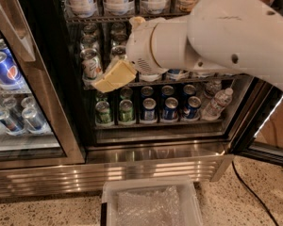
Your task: Pick blue plastic bottle from top shelf of fridge
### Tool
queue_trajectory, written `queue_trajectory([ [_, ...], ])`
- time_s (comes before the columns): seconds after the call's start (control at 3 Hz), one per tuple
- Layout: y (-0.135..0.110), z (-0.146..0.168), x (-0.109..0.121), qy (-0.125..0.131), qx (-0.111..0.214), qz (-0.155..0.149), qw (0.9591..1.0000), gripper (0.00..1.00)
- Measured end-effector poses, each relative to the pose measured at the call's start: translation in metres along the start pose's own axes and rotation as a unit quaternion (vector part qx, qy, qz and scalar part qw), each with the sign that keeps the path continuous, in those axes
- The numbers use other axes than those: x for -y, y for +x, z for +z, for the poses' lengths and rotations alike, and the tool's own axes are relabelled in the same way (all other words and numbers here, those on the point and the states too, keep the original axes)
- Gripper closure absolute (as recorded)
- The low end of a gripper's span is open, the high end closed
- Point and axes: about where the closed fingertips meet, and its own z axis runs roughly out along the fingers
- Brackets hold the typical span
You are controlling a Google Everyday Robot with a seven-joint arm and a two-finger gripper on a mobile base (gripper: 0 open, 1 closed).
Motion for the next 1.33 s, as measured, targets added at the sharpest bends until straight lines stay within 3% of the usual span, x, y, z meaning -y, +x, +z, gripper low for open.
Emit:
queue_trajectory([
  [0.33, -0.017, 0.004, 0.002, 0.043, -0.014, -0.013, 0.9989, 0.0],
  [0.67, -0.022, -0.004, 0.01, 0.101, -0.019, -0.027, 0.9944, 0.0],
  [1.0, -0.012, -0.01, 0.024, 0.147, -0.004, 0.001, 0.9891, 0.0],
  [1.33, -0.008, -0.012, 0.043, 0.177, 0.024, 0.022, 0.9837, 0.0],
])
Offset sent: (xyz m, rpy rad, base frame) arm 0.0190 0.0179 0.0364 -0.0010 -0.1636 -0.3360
